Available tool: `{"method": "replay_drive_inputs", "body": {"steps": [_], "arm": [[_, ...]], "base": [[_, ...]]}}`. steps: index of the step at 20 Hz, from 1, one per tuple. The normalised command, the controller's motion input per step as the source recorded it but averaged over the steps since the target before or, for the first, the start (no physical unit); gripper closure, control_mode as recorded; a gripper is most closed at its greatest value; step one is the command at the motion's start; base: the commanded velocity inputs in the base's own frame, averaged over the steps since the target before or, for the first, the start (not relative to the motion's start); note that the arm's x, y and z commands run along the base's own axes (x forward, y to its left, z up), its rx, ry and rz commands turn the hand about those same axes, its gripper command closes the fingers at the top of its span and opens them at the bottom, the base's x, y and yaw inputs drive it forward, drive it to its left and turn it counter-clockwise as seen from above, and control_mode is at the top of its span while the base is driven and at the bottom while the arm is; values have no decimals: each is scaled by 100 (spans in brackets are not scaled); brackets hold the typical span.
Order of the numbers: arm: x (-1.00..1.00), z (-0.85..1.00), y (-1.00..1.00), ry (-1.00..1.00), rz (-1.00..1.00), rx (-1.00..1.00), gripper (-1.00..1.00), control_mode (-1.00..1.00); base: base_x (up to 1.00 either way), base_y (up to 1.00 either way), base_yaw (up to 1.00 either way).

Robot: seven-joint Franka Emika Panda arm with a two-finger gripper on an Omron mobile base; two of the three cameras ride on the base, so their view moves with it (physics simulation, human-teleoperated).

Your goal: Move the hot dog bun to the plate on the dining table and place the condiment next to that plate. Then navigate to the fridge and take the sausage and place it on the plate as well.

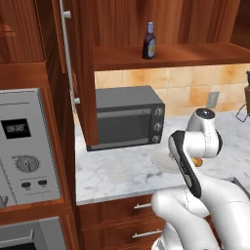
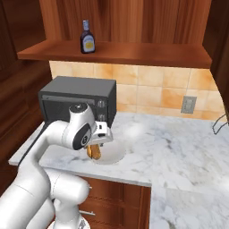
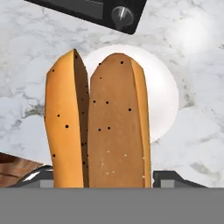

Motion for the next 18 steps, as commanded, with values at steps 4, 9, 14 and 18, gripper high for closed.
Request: {"method": "replay_drive_inputs", "body": {"steps": [4, 9, 14, 18], "arm": [[0, 0, 0, 0, 0, 0, 100, 100], [0, 0, 0, 0, 0, 0, 100, 100], [0, 0, 0, 0, 0, 0, 100, 100], [0, 0, 0, 0, 0, 0, 100, 100]], "base": [[-85, 0, -7], [-100, 3, -3], [-73, 36, 54], [-39, 42, 76]]}}
